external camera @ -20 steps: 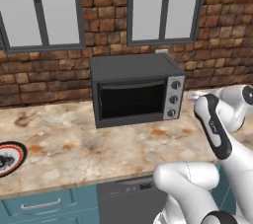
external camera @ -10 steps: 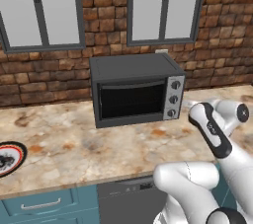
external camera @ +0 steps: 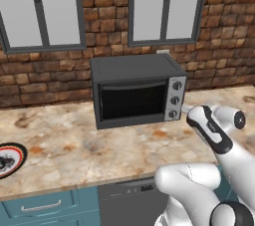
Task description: Pick up the bagel from the plate, place it on the toaster oven rack, close the door, and set the timer.
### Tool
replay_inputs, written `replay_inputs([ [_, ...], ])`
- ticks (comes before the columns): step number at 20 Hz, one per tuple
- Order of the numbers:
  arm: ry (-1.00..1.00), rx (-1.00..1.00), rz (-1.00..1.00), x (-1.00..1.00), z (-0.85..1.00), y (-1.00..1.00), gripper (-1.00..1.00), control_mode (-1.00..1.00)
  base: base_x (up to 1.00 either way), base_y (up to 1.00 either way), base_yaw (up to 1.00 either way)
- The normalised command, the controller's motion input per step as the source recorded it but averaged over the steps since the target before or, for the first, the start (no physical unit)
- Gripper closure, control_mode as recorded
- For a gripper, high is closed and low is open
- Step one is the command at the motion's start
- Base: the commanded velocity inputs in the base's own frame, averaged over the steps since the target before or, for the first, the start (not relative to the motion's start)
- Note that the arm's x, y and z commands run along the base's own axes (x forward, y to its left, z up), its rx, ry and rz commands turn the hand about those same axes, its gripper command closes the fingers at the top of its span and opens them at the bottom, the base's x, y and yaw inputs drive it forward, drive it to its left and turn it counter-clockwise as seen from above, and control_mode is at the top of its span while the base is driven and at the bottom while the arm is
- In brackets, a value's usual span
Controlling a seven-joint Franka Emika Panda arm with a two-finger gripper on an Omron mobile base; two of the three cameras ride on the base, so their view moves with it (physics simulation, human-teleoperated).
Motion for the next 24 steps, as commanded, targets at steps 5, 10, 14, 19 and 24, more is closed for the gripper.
replay_inputs([
  [5, 0.0, 0.0, 0.0, 0.13, -0.17, 0.0, -1.0, -1.0, 0.0, 0.0, 0.0],
  [10, 0.0, 0.0, 0.0, 0.14, -0.23, 0.0, -1.0, -1.0, 0.0, 0.0, 0.0],
  [14, 0.0, 0.0, 0.0, 0.17, -0.26, 0.0, -1.0, -1.0, 0.0, 0.0, 0.0],
  [19, 0.0, 0.0, 0.0, 0.14, -0.17, 0.0, -1.0, -1.0, 0.0, 0.0, 0.0],
  [24, 0.0, 0.0, 0.0, 0.14, -0.17, 0.0, -1.0, -1.0, 0.0, 0.0, 0.0],
])
